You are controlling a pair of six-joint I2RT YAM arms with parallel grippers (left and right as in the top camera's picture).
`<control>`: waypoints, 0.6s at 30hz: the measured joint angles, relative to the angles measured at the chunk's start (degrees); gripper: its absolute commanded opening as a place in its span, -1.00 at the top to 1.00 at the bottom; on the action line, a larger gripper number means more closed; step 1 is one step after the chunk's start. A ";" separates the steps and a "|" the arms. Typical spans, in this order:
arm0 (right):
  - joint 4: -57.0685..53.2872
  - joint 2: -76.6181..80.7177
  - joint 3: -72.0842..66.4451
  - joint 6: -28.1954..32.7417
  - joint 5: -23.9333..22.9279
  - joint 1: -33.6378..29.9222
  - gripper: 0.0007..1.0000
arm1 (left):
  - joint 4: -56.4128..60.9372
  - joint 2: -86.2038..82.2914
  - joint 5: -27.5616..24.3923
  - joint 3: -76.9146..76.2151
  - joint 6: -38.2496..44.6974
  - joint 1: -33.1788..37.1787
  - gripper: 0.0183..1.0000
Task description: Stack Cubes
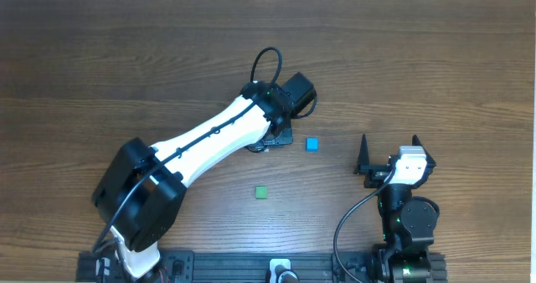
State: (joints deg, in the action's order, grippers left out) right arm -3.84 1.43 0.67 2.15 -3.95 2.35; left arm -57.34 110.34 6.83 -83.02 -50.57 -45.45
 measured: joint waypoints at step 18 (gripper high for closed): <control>0.00 0.00 0.00 0.04 0.00 0.00 -0.99 | 0.02 0.52 0.02 0.00 0.00 0.39 0.76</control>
State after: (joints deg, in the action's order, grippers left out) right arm -3.84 1.43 0.67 2.20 -3.95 2.35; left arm -57.32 110.87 6.85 -83.02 -50.57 -45.06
